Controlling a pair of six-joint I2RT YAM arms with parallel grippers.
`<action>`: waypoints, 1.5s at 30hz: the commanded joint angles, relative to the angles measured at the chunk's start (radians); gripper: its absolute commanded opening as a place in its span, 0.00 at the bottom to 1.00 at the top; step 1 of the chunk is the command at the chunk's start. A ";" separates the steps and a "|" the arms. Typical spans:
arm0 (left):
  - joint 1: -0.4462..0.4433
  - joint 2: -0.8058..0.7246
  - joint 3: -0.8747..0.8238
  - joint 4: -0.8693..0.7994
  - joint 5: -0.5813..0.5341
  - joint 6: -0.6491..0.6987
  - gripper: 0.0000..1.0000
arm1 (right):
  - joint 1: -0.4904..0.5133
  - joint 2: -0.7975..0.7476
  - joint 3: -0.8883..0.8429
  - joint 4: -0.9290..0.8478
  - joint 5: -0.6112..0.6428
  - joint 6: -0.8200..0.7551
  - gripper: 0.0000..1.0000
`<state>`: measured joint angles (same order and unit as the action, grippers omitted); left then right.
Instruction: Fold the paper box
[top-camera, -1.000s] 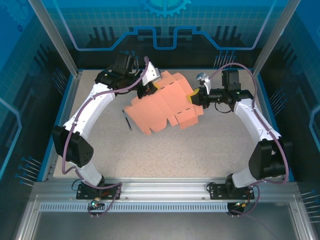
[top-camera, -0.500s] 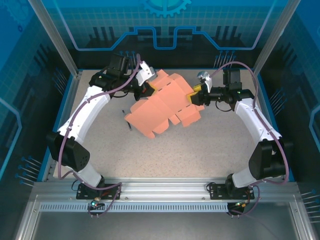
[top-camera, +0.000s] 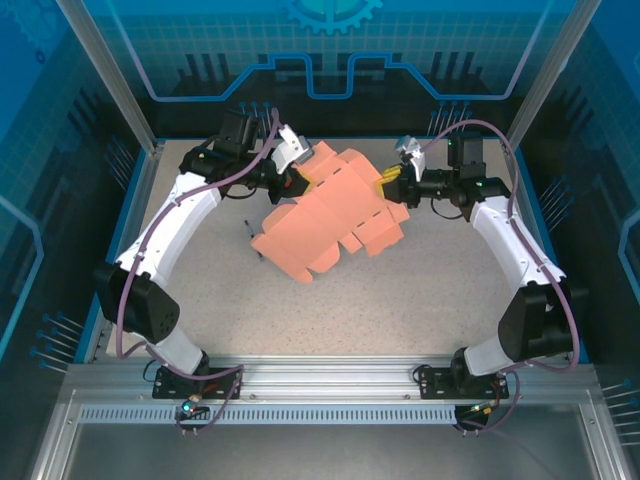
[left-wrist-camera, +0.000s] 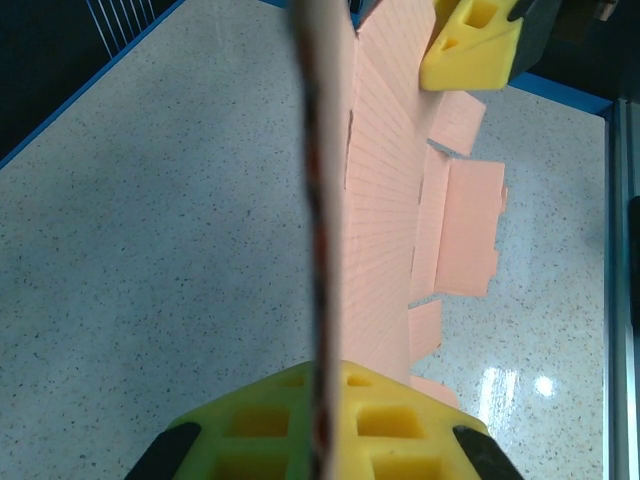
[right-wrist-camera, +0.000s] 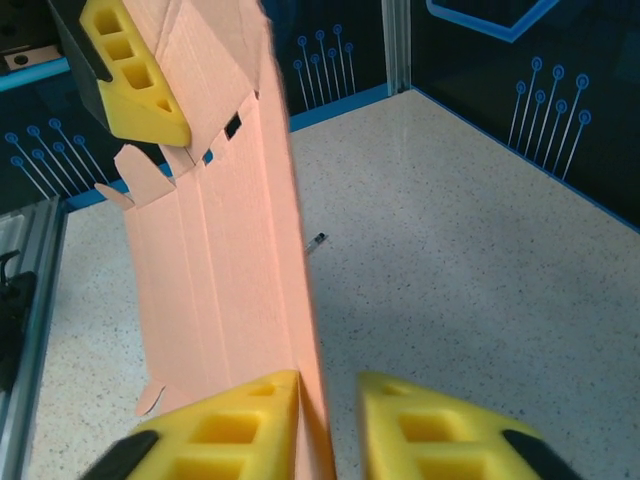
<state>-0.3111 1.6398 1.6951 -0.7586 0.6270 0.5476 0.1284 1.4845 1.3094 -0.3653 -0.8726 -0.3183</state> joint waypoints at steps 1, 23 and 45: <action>0.009 -0.015 -0.014 0.000 0.047 -0.025 0.00 | 0.022 -0.019 0.024 0.001 0.025 -0.003 0.13; 0.009 -0.068 -0.116 0.156 0.048 -0.408 0.00 | 0.418 -0.187 -0.317 0.479 1.147 -0.220 0.06; 0.008 -0.038 -0.228 0.299 0.003 -0.445 0.00 | 0.330 -0.179 -0.296 0.258 0.898 -0.051 0.06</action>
<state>-0.3023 1.6222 1.4975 -0.5453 0.6224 0.1276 0.4934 1.2888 0.9764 0.0471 0.1169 -0.4747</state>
